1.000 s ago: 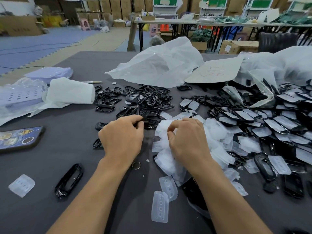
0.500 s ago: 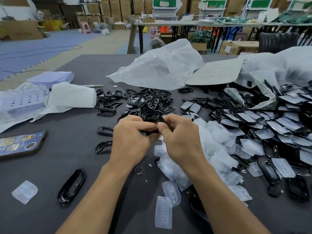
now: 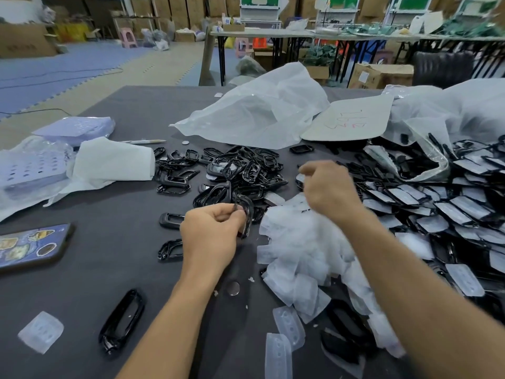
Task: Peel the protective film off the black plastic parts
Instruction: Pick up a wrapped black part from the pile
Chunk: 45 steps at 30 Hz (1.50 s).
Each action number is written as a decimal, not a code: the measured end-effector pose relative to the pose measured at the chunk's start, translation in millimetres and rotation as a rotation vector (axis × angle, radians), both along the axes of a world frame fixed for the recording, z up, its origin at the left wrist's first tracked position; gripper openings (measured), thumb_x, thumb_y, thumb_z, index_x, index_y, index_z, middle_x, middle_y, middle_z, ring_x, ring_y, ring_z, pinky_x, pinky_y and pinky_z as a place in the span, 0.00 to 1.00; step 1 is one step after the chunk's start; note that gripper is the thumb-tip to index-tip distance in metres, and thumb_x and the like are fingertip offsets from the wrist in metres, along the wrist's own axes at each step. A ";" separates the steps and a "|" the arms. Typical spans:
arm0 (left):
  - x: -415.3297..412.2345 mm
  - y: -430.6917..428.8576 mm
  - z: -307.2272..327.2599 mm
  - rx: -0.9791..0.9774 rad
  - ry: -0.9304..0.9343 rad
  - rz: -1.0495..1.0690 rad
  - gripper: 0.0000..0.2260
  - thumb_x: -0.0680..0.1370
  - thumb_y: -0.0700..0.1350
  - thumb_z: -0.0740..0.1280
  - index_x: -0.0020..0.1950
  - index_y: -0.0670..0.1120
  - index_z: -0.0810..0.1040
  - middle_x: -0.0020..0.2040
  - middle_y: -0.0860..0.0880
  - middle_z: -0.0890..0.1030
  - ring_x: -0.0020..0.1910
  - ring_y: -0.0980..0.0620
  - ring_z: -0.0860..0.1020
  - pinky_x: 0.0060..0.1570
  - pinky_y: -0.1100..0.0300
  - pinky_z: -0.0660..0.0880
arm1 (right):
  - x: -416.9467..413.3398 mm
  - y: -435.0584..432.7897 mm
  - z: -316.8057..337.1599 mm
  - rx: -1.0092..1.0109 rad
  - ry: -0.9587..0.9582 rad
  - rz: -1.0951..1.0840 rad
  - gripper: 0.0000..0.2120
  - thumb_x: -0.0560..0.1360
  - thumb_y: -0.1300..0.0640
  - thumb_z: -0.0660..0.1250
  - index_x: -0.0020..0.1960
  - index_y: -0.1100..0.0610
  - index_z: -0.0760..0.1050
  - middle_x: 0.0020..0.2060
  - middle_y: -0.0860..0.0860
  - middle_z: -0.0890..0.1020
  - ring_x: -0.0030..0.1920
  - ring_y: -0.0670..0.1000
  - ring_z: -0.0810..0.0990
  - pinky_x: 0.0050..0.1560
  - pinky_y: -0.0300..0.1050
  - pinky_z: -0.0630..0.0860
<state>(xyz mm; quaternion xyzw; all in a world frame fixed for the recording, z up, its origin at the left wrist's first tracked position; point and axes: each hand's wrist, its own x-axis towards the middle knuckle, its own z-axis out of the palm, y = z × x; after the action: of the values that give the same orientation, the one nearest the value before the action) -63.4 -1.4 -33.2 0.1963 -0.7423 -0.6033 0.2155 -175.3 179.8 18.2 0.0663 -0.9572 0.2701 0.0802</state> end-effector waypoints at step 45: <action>-4.3 12.3 15.4 0.489 -0.027 -0.461 0.17 0.82 0.34 0.62 0.50 0.47 0.89 0.49 0.42 0.87 0.44 0.49 0.86 0.46 0.53 0.85 | 65.0 -17.1 -33.8 -1.064 -0.228 0.171 0.06 0.75 0.64 0.75 0.39 0.63 0.83 0.30 0.58 0.84 0.25 0.49 0.75 0.28 0.35 0.71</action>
<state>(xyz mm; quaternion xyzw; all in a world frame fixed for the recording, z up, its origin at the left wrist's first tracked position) -67.7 10.9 -17.7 0.0769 -0.6033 -0.7937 0.0101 -110.3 162.8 -15.6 0.0646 -0.6826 0.7276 -0.0236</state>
